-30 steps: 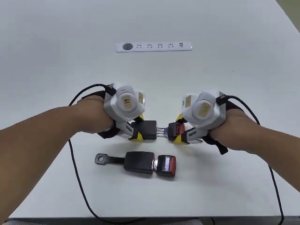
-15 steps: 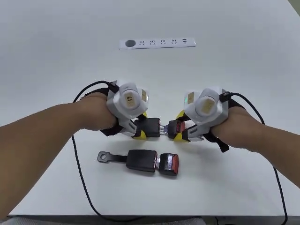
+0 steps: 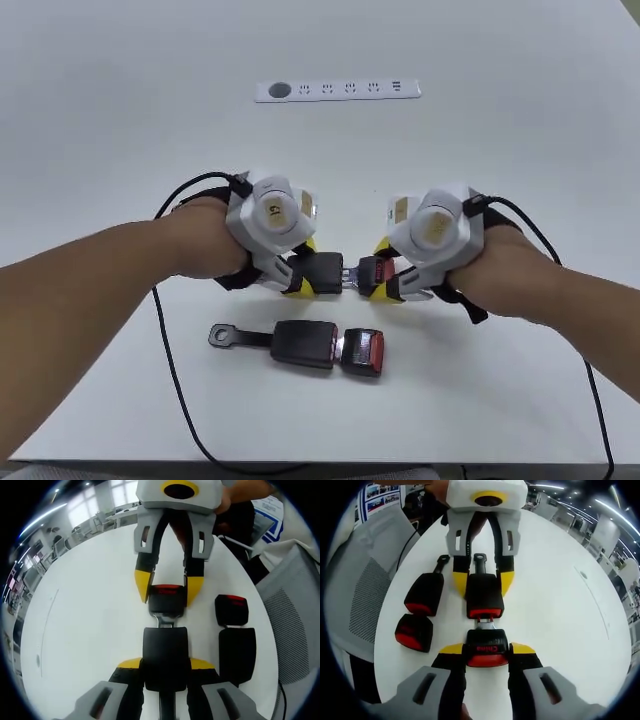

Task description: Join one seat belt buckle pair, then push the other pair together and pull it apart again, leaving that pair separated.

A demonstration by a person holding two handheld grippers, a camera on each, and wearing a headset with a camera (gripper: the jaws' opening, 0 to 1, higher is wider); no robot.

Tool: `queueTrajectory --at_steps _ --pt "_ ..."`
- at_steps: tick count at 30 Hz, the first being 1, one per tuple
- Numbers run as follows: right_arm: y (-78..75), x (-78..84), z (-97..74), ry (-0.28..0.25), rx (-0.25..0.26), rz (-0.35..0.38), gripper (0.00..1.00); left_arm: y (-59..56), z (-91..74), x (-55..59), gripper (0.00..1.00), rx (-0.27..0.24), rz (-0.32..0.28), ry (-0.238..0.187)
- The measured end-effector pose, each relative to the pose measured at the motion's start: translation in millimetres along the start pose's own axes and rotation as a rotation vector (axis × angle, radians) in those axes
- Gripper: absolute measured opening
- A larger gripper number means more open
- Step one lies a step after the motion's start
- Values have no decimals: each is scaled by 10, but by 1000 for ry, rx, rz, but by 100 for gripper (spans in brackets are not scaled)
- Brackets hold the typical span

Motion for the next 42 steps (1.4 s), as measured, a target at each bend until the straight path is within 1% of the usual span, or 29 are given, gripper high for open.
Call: queueTrajectory --at_steps 3,7,8,11,12,14,16,19,20,25,30,33,35,39,42 --pt "-4 -8 9 3 0 -4 30 4 1 -4 31 2 2 3" --pt "7 -34 -16 0 2 -7 30 11 2 -2 31 -2 0 -2" --pt "-26 -16 52 -4 2 -6 30 13 3 -2 31 -1 -1 -2" --pt "-19 -70 97 -8 2 -8 30 -1 -10 -21 31 1 0 0" --pt "-6 -98 63 -9 1 -8 30 -3 -12 -23 31 1 0 0" --pt "-5 -102 47 -11 -1 -7 30 0 -12 -23 31 1 -1 -3" --pt "-11 -102 52 -12 -1 4 30 13 -9 -17 31 4 -5 -8" --pt "-30 -111 101 -9 2 15 30 -8 -10 -35 31 5 1 -4" --pt "-3 -132 56 -9 2 16 30 -9 -12 -36 31 5 1 -5" --pt "6 -134 45 -10 -1 17 30 7 -18 -24 31 5 2 -5" --pt "3 -135 50 -10 1 15 31 -4 -29 -34 31 4 3 -4" --pt "-24 -101 111 -7 2 14 31 -2 -30 -32 31 3 2 -5" --pt "5 -127 56 -5 2 14 31 -4 -31 -34 31 4 3 -4" --pt "-13 -105 76 -3 3 13 31 5 -25 -26 31 4 2 -4" --pt "11 -126 34 -2 6 11 31 3 -21 -26 31 3 -2 -7"
Point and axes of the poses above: the centre of the closed fingertips' face, and the gripper's own axes: z roughly forward along the fingers, y roughly to its left, x roughly out of its underside, the point moved 2 cm from there along -z, roughly backward along the fingers, and after that the axes turned 5 degrees about y, right-handed, at the moved point
